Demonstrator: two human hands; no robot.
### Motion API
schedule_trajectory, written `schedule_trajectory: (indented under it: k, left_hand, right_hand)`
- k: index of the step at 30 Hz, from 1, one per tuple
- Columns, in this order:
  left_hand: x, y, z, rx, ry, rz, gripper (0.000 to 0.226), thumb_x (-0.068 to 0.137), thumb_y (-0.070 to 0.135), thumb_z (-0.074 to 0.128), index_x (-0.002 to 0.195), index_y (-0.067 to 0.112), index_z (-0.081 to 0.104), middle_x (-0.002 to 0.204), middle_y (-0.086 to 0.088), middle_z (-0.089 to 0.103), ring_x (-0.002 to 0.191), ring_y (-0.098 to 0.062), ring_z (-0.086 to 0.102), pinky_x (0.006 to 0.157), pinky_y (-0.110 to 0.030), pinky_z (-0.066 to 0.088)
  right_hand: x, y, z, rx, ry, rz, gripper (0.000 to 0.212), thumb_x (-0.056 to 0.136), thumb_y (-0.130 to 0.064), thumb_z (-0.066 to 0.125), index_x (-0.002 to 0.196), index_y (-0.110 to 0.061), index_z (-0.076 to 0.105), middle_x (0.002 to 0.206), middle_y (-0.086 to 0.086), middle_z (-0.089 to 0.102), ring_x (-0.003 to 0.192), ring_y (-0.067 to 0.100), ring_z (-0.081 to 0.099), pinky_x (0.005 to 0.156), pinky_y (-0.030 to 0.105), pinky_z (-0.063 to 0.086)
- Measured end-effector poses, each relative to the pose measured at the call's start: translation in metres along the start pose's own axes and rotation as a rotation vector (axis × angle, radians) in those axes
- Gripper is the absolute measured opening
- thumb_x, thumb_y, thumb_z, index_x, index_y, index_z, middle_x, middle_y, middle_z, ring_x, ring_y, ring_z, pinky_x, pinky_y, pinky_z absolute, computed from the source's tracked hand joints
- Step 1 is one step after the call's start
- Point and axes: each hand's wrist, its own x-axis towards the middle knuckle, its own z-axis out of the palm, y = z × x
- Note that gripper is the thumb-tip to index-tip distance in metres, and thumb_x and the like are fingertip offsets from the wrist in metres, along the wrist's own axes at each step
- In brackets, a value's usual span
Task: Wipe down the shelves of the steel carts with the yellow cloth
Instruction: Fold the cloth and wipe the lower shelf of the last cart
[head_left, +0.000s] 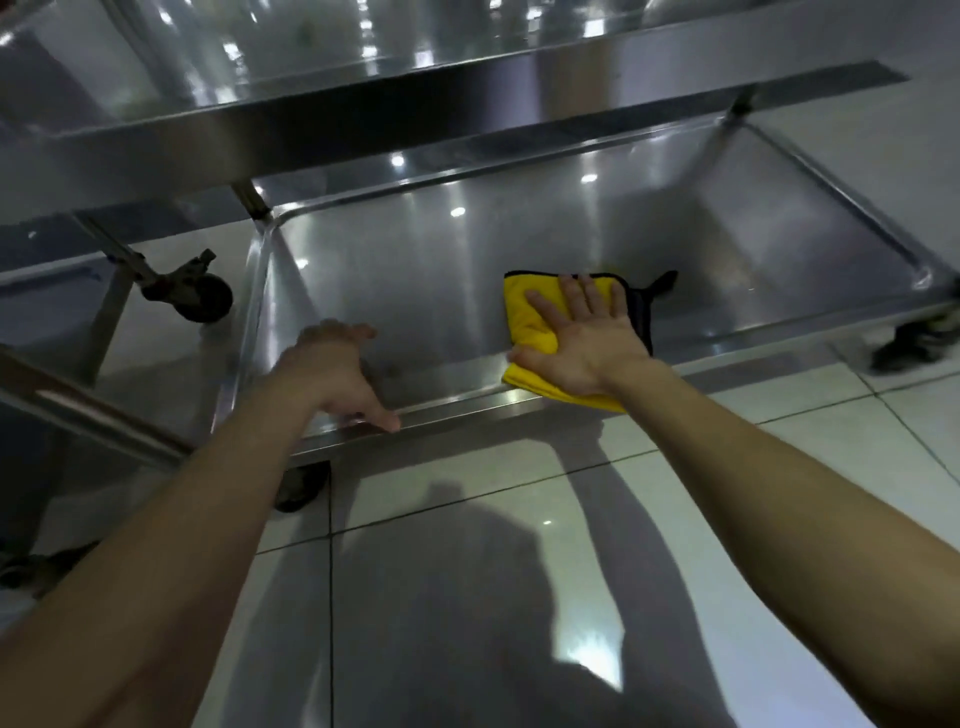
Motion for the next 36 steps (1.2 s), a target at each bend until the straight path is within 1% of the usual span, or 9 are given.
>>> schedule_trajectory:
  k: [4, 10, 14, 18, 22, 24, 26, 30, 36]
  left_hand:
    - [0.015, 0.064, 0.006, 0.086, 0.009, 0.118, 0.156, 0.048, 0.07, 0.1, 0.173, 0.028, 0.017, 0.176, -0.01, 0.019, 0.162, -0.037, 0.016, 0.131, -0.049, 0.025]
    - [0.028, 0.099, -0.001, 0.132, -0.062, 0.077, 0.151, 0.048, 0.061, 0.104, 0.17, 0.022, 0.025, 0.171, -0.011, 0.033, 0.153, -0.035, 0.041, 0.122, -0.039, 0.041]
    - [0.027, 0.097, 0.0, 0.104, -0.083, 0.098, 0.147, 0.049, 0.061, 0.104, 0.169, 0.028, 0.025, 0.169, -0.01, 0.03, 0.153, -0.038, 0.038, 0.124, -0.042, 0.039]
    - [0.037, 0.091, 0.009, 0.091, -0.046, 0.173, 0.146, 0.047, 0.067, 0.101, 0.167, 0.026, 0.03, 0.162, -0.009, 0.038, 0.151, -0.034, 0.038, 0.126, -0.038, 0.033]
    - [0.048, 0.081, 0.017, 0.086, -0.039, 0.223, 0.147, 0.037, 0.079, 0.096, 0.162, 0.029, 0.037, 0.155, -0.002, 0.045, 0.149, -0.03, 0.036, 0.125, -0.042, 0.03]
    - [0.052, 0.077, 0.019, 0.081, -0.026, 0.241, 0.148, 0.024, 0.087, 0.085, 0.154, 0.031, 0.045, 0.143, 0.0, 0.051, 0.141, -0.028, 0.041, 0.12, -0.041, 0.034]
    - [0.054, 0.075, 0.019, 0.069, -0.025, 0.23, 0.161, 0.019, 0.089, 0.078, 0.163, 0.03, 0.037, 0.151, -0.002, 0.047, 0.144, -0.028, 0.039, 0.123, -0.04, 0.033]
    - [0.054, 0.073, 0.02, 0.054, -0.014, 0.208, 0.16, 0.029, 0.081, 0.094, 0.167, 0.028, 0.032, 0.158, -0.004, 0.043, 0.148, -0.029, 0.036, 0.123, -0.035, 0.027]
    - [0.04, 0.08, 0.017, 0.01, -0.037, 0.163, 0.155, 0.044, 0.07, 0.101, 0.172, 0.033, 0.02, 0.173, -0.006, 0.025, 0.16, -0.032, 0.021, 0.131, -0.04, 0.024]
  right_hand:
    - [0.002, -0.027, 0.001, 0.013, -0.023, -0.026, 0.122, 0.069, -0.11, 0.013, 0.169, -0.044, -0.007, 0.177, 0.017, -0.02, 0.161, 0.042, -0.026, 0.122, 0.072, -0.018]
    - [0.005, 0.016, -0.001, 0.056, -0.001, -0.13, 0.096, 0.085, -0.097, 0.021, 0.168, -0.053, 0.001, 0.18, 0.001, -0.011, 0.165, 0.023, -0.017, 0.13, 0.059, -0.013]
    - [0.023, 0.106, -0.019, 0.039, -0.002, 0.032, 0.096, 0.084, -0.098, 0.019, 0.167, -0.054, 0.001, 0.181, -0.006, -0.009, 0.166, 0.018, -0.011, 0.132, 0.054, -0.008]
    - [0.064, 0.154, -0.029, 0.062, 0.045, 0.189, 0.104, 0.08, -0.1, 0.019, 0.17, -0.047, 0.006, 0.181, 0.003, -0.001, 0.167, 0.027, -0.003, 0.131, 0.06, -0.005]
    - [0.121, 0.119, -0.034, 0.103, 0.093, 0.232, 0.107, 0.08, -0.098, 0.025, 0.17, -0.041, 0.012, 0.179, 0.017, 0.002, 0.164, 0.042, 0.0, 0.126, 0.071, -0.003]
    - [0.146, 0.079, -0.037, 0.089, 0.073, 0.174, 0.107, 0.081, -0.098, 0.024, 0.171, -0.041, 0.01, 0.179, 0.018, -0.001, 0.164, 0.044, -0.004, 0.125, 0.072, -0.005]
    - [0.161, 0.029, -0.036, 0.068, 0.052, 0.064, 0.105, 0.083, -0.097, 0.023, 0.171, -0.042, 0.009, 0.18, 0.016, -0.003, 0.164, 0.043, -0.007, 0.125, 0.072, -0.008]
    - [0.147, -0.036, -0.023, 0.065, 0.021, -0.147, 0.094, 0.091, -0.092, 0.027, 0.17, -0.045, 0.008, 0.18, 0.011, -0.008, 0.165, 0.036, -0.013, 0.126, 0.068, -0.013]
    - [0.06, -0.023, -0.002, 0.027, 0.013, -0.275, 0.085, 0.092, -0.088, 0.013, 0.168, -0.051, 0.001, 0.18, 0.002, -0.013, 0.165, 0.027, -0.018, 0.129, 0.061, -0.013]
